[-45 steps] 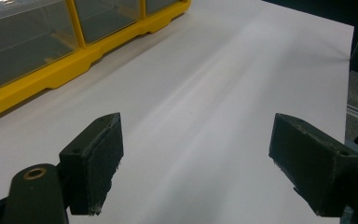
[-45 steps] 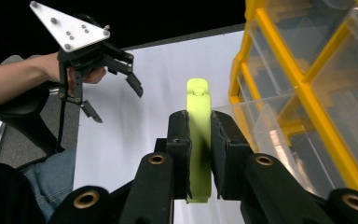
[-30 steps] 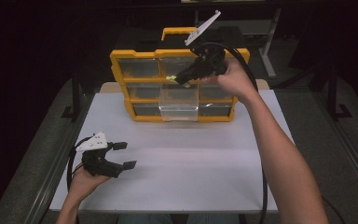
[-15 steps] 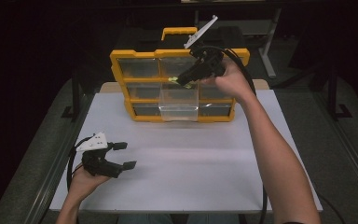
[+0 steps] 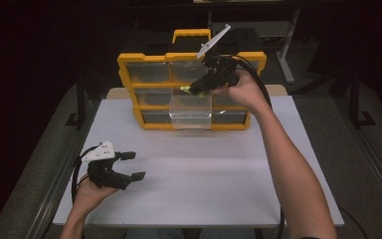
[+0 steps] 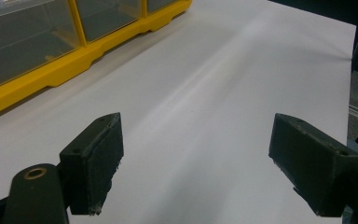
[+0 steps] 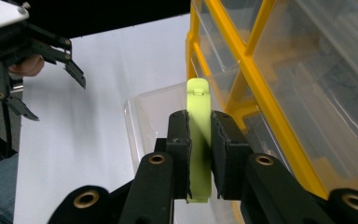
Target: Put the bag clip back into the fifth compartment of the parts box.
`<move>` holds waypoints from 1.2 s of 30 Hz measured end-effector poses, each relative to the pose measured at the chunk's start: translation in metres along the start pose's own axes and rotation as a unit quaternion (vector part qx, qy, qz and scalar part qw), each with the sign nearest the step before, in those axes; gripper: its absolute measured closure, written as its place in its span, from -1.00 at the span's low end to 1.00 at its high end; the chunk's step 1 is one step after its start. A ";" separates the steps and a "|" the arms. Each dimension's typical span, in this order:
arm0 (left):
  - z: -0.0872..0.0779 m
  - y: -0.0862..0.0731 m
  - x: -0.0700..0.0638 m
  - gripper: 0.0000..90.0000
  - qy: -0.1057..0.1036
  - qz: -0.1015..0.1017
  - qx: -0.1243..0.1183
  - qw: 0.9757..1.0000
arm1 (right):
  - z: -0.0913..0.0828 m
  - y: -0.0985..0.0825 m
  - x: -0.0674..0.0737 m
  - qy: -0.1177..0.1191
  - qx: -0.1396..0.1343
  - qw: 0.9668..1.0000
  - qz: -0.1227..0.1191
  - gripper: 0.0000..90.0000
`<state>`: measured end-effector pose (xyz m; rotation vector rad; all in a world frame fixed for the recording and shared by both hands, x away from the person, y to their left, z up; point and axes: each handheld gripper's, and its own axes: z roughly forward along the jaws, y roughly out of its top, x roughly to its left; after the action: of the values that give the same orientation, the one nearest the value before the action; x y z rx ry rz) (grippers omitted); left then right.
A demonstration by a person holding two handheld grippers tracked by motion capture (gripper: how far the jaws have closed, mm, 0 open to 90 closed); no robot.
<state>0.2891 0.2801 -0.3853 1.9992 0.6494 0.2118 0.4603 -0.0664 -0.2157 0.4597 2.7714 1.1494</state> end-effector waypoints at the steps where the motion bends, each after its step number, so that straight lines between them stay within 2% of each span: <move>1: 0.000 0.000 0.000 -0.61 0.000 0.001 0.000 1.000 | 0.001 -0.001 0.000 -0.001 0.001 1.000 0.001 0.71; 9: 0.001 -0.001 0.000 -0.61 -0.001 -0.001 0.001 1.000 | 0.008 -0.010 -0.003 0.001 0.000 1.000 0.006 0.71; 10: 0.001 -0.001 0.000 -0.61 0.000 -0.004 0.001 1.000 | 0.008 -0.011 -0.002 0.003 0.002 1.000 0.013 0.71; 16: 0.000 -0.001 0.001 -0.61 0.001 0.002 0.006 1.000 | 0.012 -0.019 -0.003 0.003 0.004 1.000 0.013 0.71; 20: 0.000 -0.001 0.002 -0.61 0.003 0.006 0.012 1.000 | 0.012 -0.023 -0.003 0.003 0.004 1.000 0.024 0.71; 25: 0.001 -0.001 0.002 -0.61 0.002 0.003 0.010 1.000 | 0.014 -0.026 -0.003 0.004 0.001 1.000 0.024 0.71; 27: 0.001 -0.001 0.002 -0.61 0.002 0.002 0.008 1.000 | 0.016 -0.027 -0.004 0.004 0.002 1.000 0.020 0.71; 30: 0.001 -0.002 0.002 -0.61 0.002 -0.001 0.008 1.000 | 0.019 -0.028 -0.002 0.007 0.007 1.000 0.028 0.71; 31: 0.001 -0.002 0.002 -0.61 0.003 -0.003 0.006 1.000 | 0.020 -0.029 -0.003 0.004 0.007 1.000 0.021 0.71; 33: 0.001 -0.002 0.001 -0.61 0.003 -0.003 0.005 1.000 | 0.022 -0.029 -0.002 0.006 0.011 1.000 0.028 0.71; 36: 0.001 -0.002 0.002 -0.61 0.002 -0.002 0.005 1.000 | 0.025 -0.031 -0.004 0.004 0.014 1.000 0.023 0.71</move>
<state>0.2903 0.2809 -0.3875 2.0086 0.6575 0.2109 0.4619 -0.0713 -0.2549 0.5242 2.8006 1.1263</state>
